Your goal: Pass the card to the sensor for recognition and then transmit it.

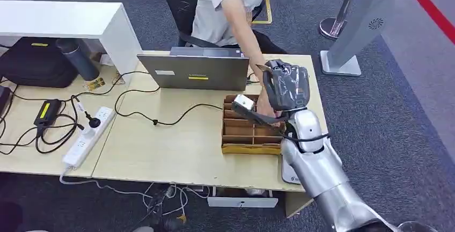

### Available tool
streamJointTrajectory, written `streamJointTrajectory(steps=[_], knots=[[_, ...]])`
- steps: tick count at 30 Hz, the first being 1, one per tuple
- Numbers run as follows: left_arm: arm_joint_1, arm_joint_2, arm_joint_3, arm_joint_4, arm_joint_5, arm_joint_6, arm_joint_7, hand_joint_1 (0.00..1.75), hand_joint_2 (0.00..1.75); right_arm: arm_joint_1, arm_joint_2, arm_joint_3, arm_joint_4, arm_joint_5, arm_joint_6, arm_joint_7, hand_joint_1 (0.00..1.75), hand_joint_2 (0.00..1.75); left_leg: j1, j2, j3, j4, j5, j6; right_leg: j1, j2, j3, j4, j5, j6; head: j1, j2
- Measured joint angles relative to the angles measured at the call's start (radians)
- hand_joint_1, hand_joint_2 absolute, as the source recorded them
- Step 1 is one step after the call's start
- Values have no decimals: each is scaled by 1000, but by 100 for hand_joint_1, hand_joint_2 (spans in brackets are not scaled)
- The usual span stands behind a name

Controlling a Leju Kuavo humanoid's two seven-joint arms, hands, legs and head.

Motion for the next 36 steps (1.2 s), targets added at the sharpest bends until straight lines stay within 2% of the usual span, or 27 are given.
streamJointTrajectory(steps=[14, 15, 21, 31, 36], knots=[[-8, -10, -26, 0, -15, -4, 35, 0, 175, -165, 98, 66, 260, 99, -2, 124, 175, 175, 0, 0, -1, 0, 0, 0, 0, 0, -1, 0, 0, 0, 0, 0], [-9, -11, -27, 0, -15, -4, 35, 0, 175, -174, 104, 68, 277, 99, -4, 126, 0, 175, 0, 0, -1, 0, 0, 0, 0, 0, -1, 0, 0, 0, 0, 0], [-9, -14, -28, 0, 3, -36, 49, 0, 175, -193, 116, 74, 338, 87, -13, 118, 0, 175, 0, 0, -1, 0, 0, 0, 0, 0, -1, 0, 0, 0, 0, 0], [-10, -13, -28, 0, 12, -13, 75, 0, 175, -191, 122, 75, 369, 65, -35, 89, 0, 175, 0, 0, -1, 0, 0, 0, 0, 0, -1, 0, 0, 0, 0, 0], [-10, -11, -28, 0, 32, -12, 78, 0, 175, -161, 119, 76, 340, 27, -57, 44, 0, 175, 0, 0, -1, 0, 0, 0, 0, 0, -2, 0, 0, 0, 0, 0]])
